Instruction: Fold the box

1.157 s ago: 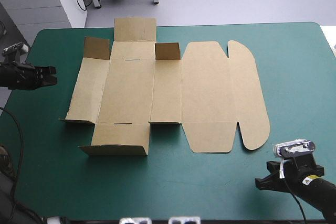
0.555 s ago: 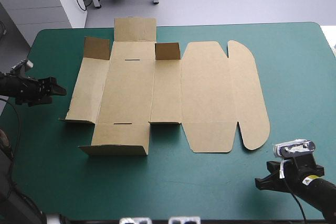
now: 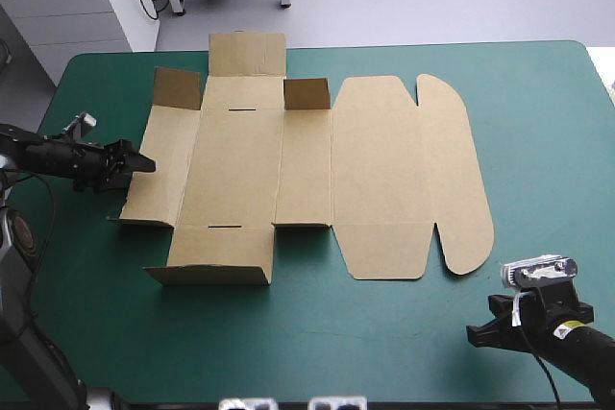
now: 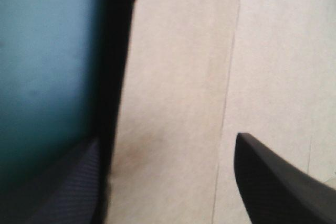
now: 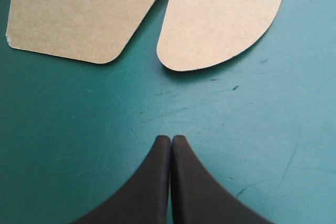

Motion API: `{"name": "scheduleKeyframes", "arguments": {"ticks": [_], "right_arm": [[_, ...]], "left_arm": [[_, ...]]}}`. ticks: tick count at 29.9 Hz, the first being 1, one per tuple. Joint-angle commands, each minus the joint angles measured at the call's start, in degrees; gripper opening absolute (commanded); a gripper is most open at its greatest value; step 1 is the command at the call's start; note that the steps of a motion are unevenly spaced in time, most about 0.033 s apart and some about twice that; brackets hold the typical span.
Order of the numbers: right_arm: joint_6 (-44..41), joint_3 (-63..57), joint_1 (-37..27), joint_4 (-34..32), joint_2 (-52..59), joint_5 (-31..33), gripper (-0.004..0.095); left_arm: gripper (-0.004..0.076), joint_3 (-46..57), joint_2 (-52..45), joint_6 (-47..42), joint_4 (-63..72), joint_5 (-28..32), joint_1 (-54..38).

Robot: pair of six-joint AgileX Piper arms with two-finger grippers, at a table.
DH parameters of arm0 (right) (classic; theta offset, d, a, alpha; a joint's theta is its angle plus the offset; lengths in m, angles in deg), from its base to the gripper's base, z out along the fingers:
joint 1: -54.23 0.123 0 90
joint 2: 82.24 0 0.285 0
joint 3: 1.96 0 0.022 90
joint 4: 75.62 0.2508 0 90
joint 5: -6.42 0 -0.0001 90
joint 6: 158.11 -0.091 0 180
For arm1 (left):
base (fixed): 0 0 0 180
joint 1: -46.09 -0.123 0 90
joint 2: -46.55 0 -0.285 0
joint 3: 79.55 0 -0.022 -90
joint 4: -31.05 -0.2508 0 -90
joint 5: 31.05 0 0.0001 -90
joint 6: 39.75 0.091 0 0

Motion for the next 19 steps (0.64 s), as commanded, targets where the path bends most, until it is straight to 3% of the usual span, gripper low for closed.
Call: {"name": "scheduleKeyframes", "arguments": {"ticks": [1,13,16,19], "right_arm": [[-0.03,1.61,0.20,0.94,-0.32,-2.79,-0.0014],[-0.03,1.61,0.20,0.94,-0.32,-2.79,-0.0014],[-0.03,1.61,0.20,0.94,-0.32,-2.79,-0.0014],[-0.68,1.61,0.20,0.94,-0.32,-2.79,-0.0014]], "left_arm": [[0.0511,-1.00,-0.68,0.17,1.48,-4.88,3.07],[0.0503,-1.00,0.59,-1.97,1.07,-4.88,8.53],[0.0410,-1.00,0.47,-2.82,-0.41,-4.88,8.53],[0.0228,-1.00,0.12,-2.82,-2.69,-4.88,8.53]]}}
